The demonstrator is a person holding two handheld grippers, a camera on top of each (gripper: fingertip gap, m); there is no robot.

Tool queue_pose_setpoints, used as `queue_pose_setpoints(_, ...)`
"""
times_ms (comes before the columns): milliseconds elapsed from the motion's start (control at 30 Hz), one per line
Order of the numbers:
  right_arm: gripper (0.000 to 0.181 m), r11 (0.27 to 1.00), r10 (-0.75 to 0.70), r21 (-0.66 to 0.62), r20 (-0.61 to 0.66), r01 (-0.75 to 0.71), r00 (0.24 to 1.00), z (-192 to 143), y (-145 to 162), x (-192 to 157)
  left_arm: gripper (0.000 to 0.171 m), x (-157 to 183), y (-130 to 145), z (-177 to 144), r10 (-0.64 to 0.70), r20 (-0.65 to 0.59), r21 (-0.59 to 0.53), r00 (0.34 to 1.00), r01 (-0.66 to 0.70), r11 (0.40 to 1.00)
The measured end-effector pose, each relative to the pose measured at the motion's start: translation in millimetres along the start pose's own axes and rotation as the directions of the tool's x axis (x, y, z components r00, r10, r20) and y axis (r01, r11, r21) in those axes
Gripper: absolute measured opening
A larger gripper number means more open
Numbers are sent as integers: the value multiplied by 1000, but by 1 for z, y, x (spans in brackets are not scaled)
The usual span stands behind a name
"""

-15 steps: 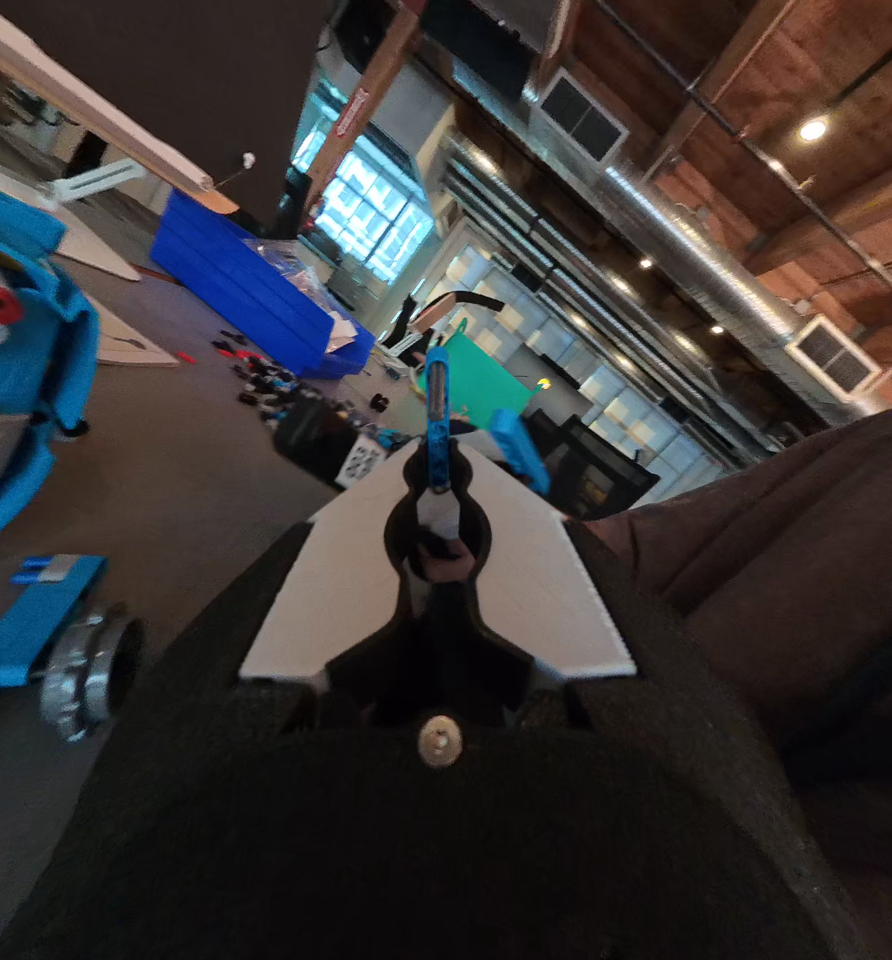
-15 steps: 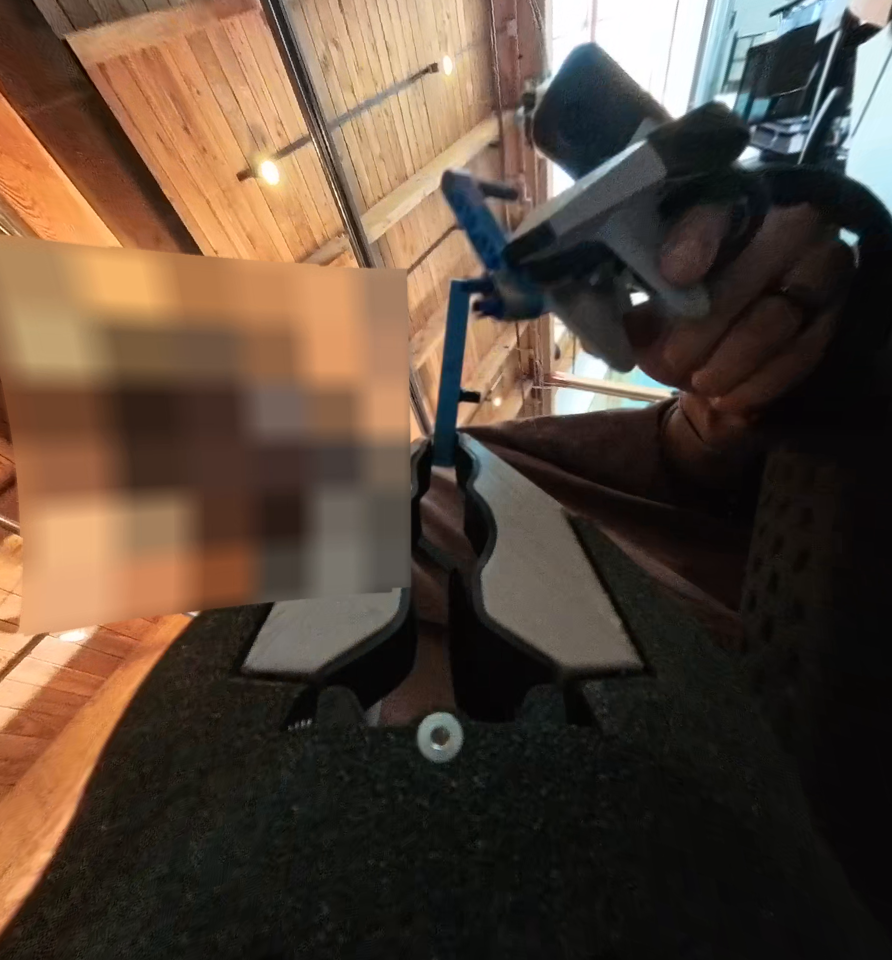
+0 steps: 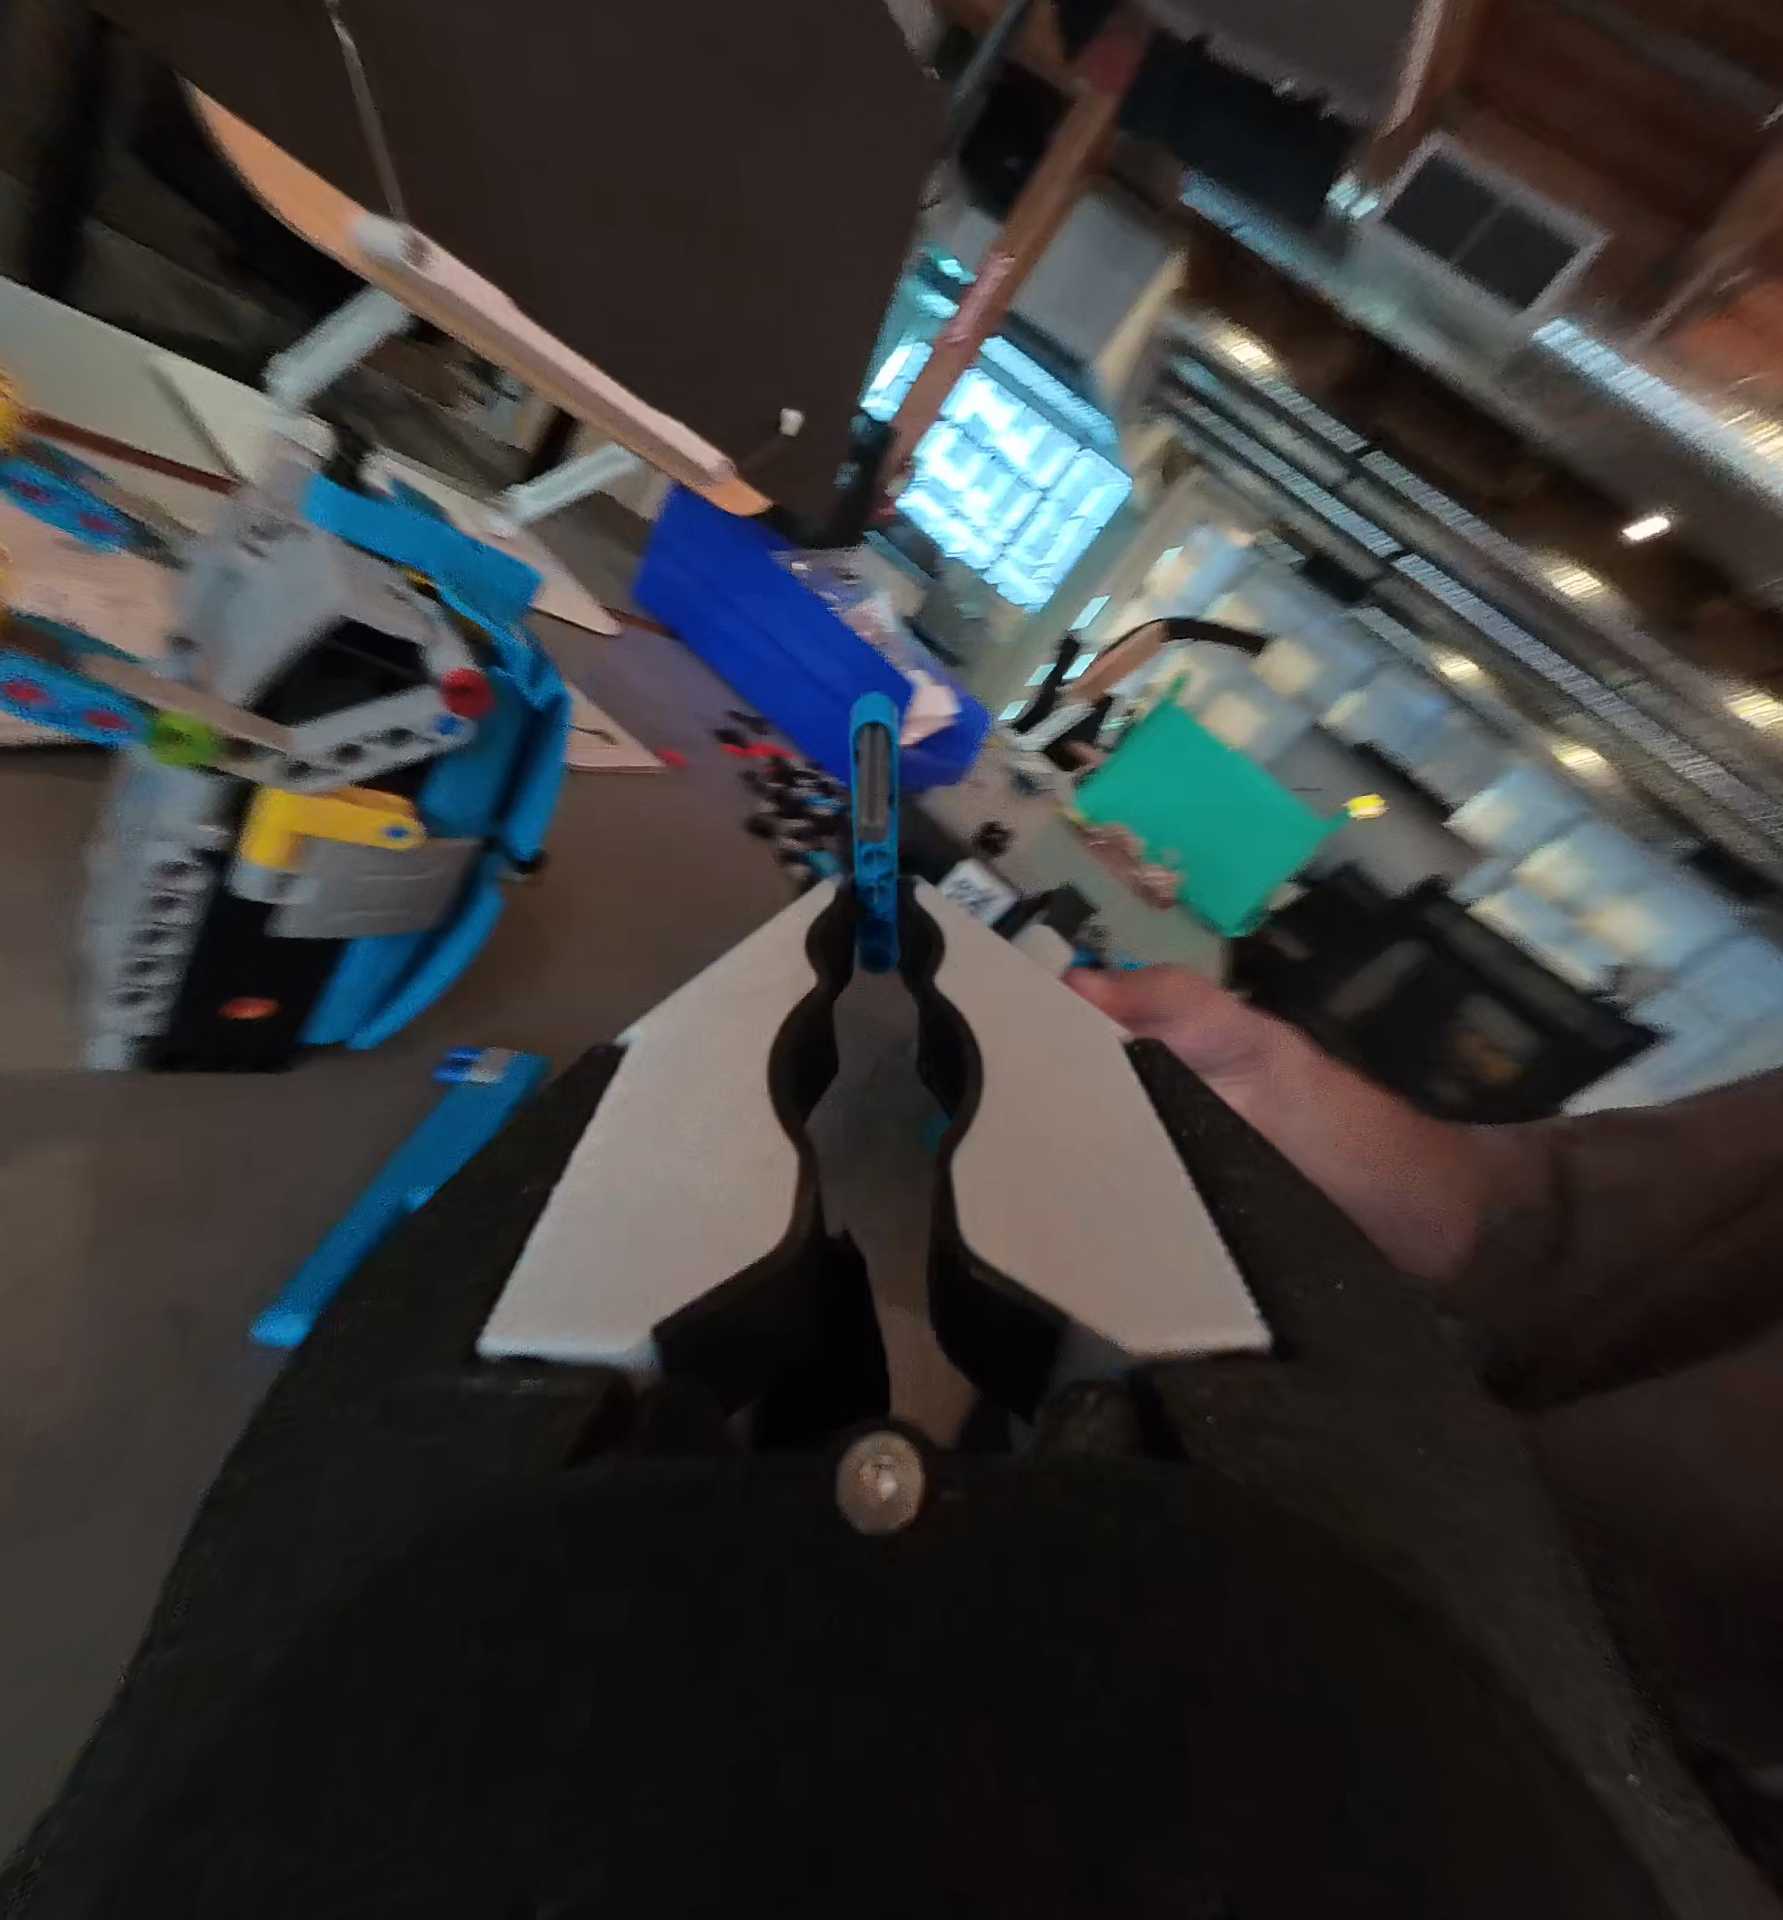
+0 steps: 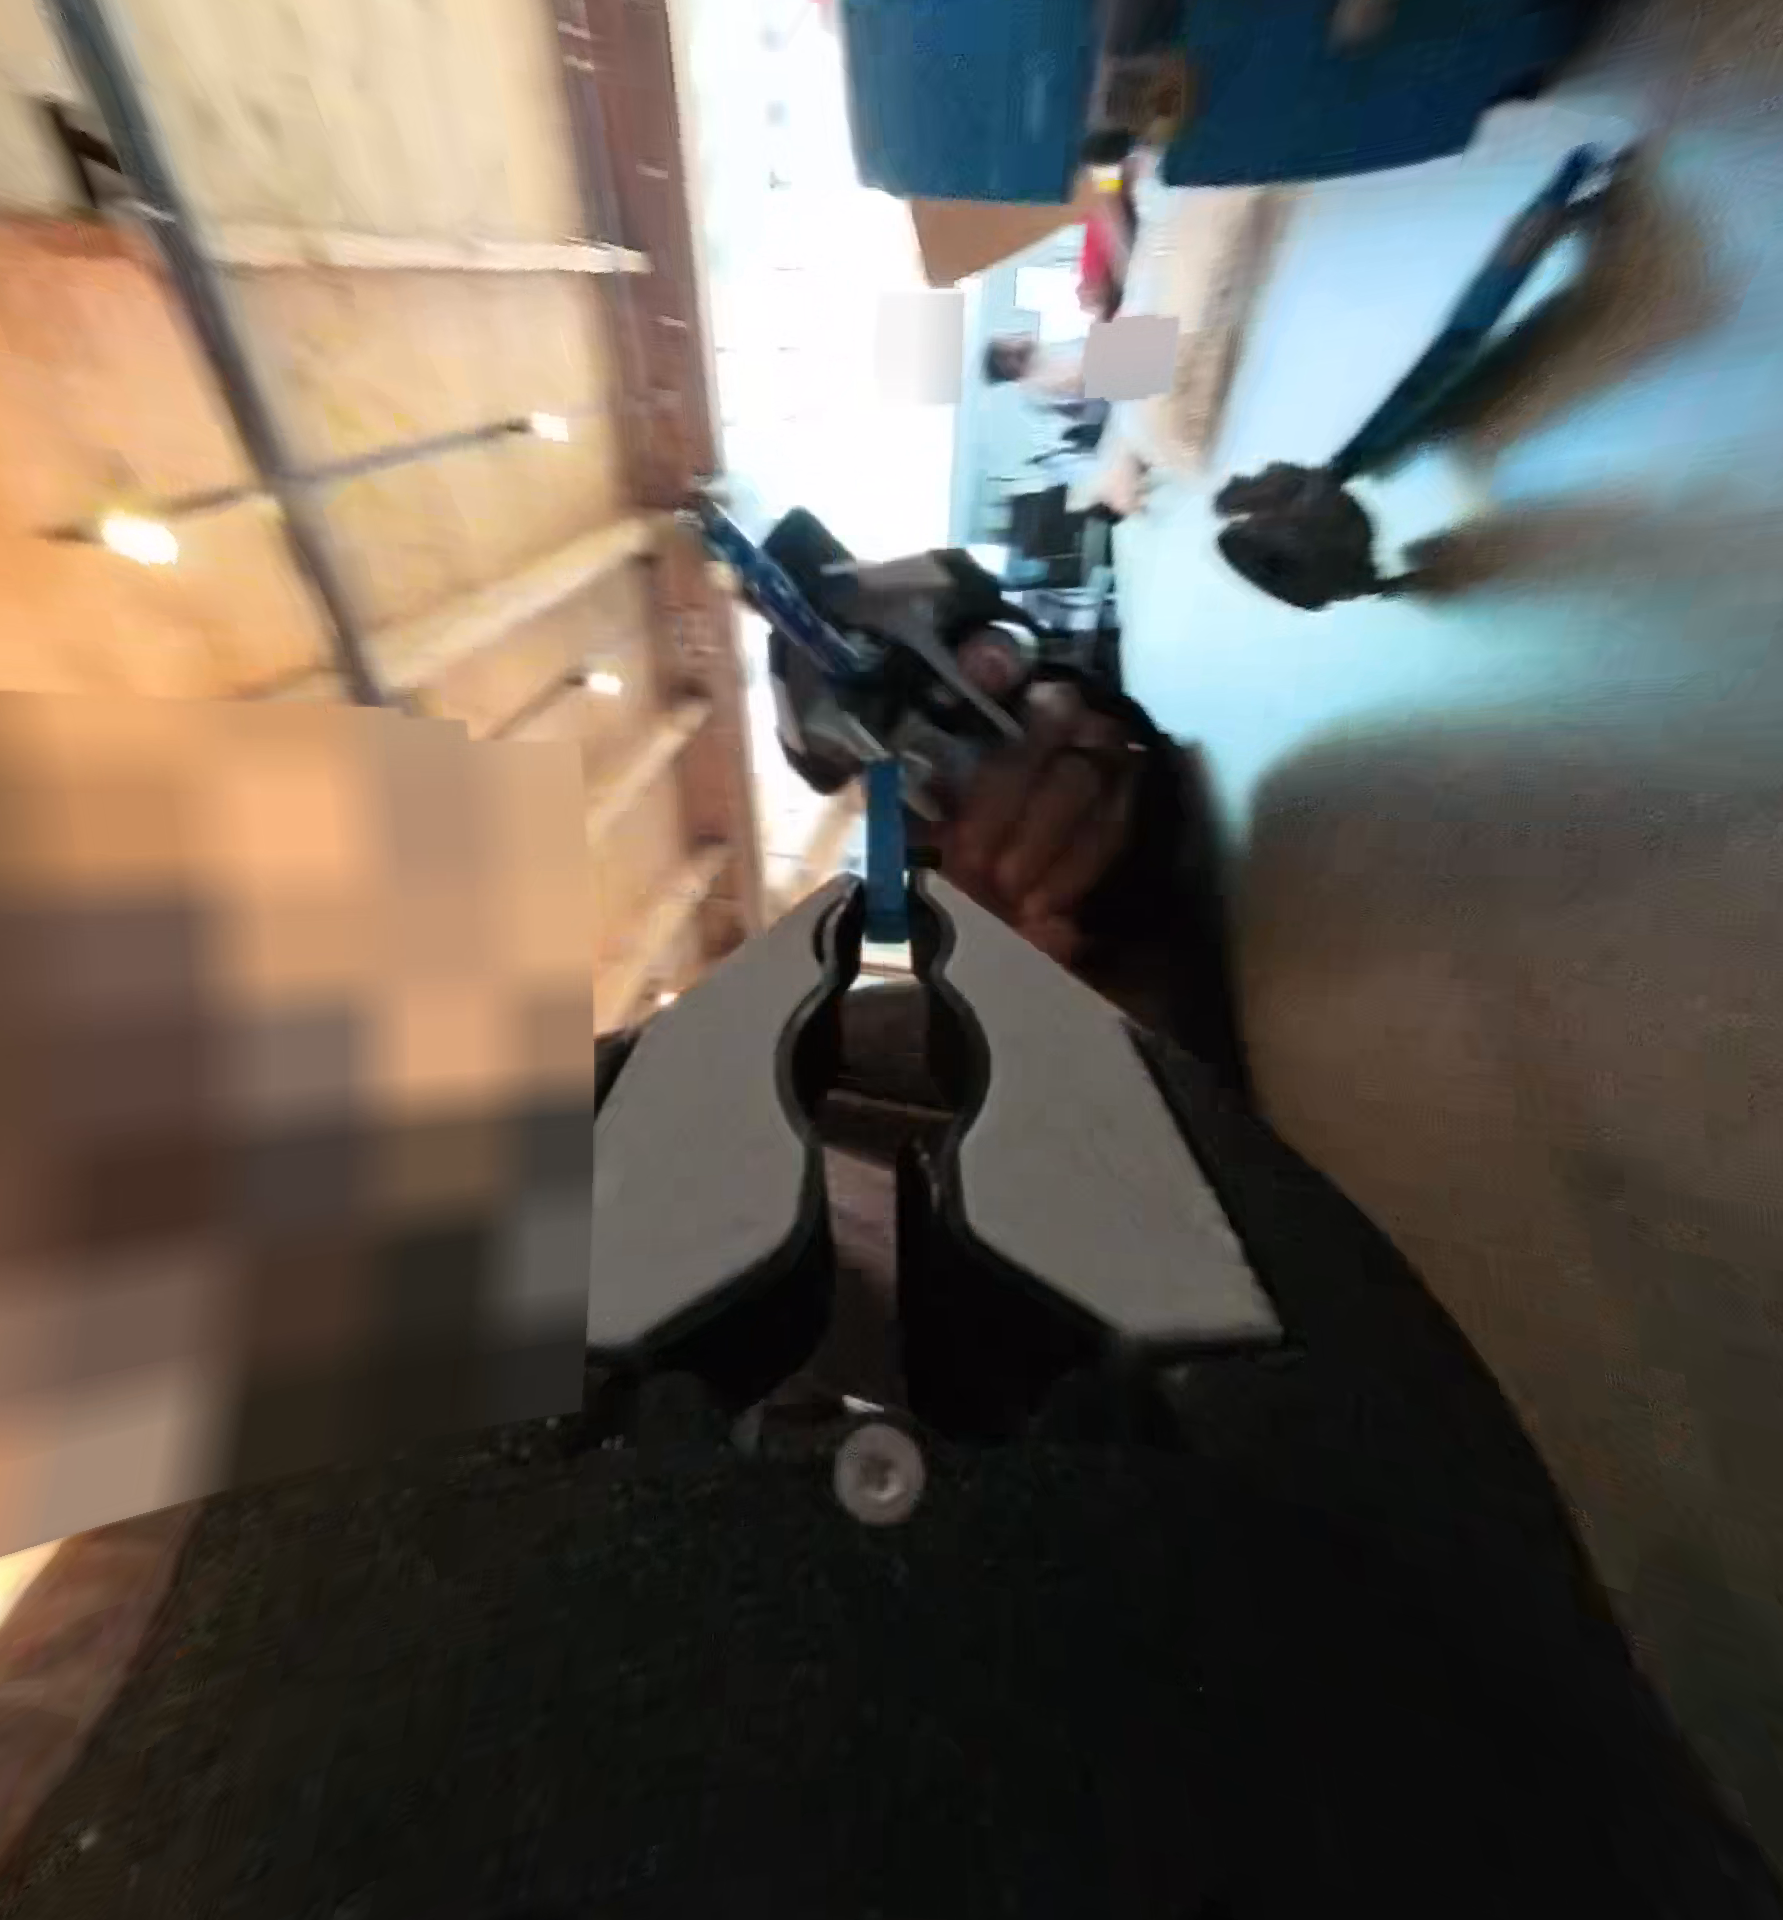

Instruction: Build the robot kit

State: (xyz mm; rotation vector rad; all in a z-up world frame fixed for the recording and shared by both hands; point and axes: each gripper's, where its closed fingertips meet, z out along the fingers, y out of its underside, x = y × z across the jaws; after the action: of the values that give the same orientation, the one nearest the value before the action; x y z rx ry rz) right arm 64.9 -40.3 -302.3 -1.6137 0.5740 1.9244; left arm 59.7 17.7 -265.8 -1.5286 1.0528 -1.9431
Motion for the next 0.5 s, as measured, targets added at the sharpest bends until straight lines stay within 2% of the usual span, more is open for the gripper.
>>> queue_pose_setpoints(33,7,999,-44,-11,-93,43,995,-7,0,9,7,-6,-2,-3,59,52,-6,997,-59,998)
queue_pose_setpoints(100,7,993,-112,-58,-282,99,953,-24,1,31,7,-9,-4,-7,182,105,-31,978,-179,983)
queue_pose_setpoints(167,8,976,-206,-159,-451,149,868,-39,5,53,7,-5,-3,-8,229,96,-37,969,-226,973)
queue_pose_setpoints(200,8,965,-247,-204,-495,165,833,-43,8,58,7,-3,-2,-8,232,87,-36,969,-230,973)
queue_pose_setpoints(300,9,936,-332,-299,-564,188,756,-47,11,68,7,-1,-1,-7,233,73,-40,970,-230,972)
queue_pose_setpoints(400,7,923,-370,-318,-586,216,721,-49,7,71,7,1,-1,-7,233,63,-35,970,-231,972)
queue_pose_setpoints(500,15,891,-444,-375,-597,257,668,-52,5,74,7,2,-1,-7,237,61,-34,970,-235,971)
